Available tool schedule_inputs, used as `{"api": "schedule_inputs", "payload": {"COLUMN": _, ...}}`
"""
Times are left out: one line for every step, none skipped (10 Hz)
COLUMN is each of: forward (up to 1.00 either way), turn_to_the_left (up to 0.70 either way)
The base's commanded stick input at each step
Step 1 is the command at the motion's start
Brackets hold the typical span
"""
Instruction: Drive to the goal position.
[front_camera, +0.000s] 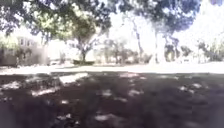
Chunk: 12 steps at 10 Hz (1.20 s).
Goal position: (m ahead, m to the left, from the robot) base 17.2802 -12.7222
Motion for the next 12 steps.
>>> {"api": "schedule_inputs", "payload": {"forward": 0.7, "turn_to_the_left": 0.0}}
{"api": "schedule_inputs", "payload": {"forward": 0.7, "turn_to_the_left": 0.0}}
{"api": "schedule_inputs", "payload": {"forward": 0.7, "turn_to_the_left": 0.0}}
{"api": "schedule_inputs", "payload": {"forward": 0.7, "turn_to_the_left": 0.0}}
{"api": "schedule_inputs", "payload": {"forward": 0.7, "turn_to_the_left": 0.0}}
{"api": "schedule_inputs", "payload": {"forward": 0.7, "turn_to_the_left": 0.0}}
{"api": "schedule_inputs", "payload": {"forward": 0.7, "turn_to_the_left": 0.0}}
{"api": "schedule_inputs", "payload": {"forward": 0.7, "turn_to_the_left": -0.05}}
{"api": "schedule_inputs", "payload": {"forward": 0.7, "turn_to_the_left": -0.12}}
{"api": "schedule_inputs", "payload": {"forward": 0.7, "turn_to_the_left": -0.21}}
{"api": "schedule_inputs", "payload": {"forward": 0.7, "turn_to_the_left": -0.33}}
{"api": "schedule_inputs", "payload": {"forward": 0.7, "turn_to_the_left": -0.08}}
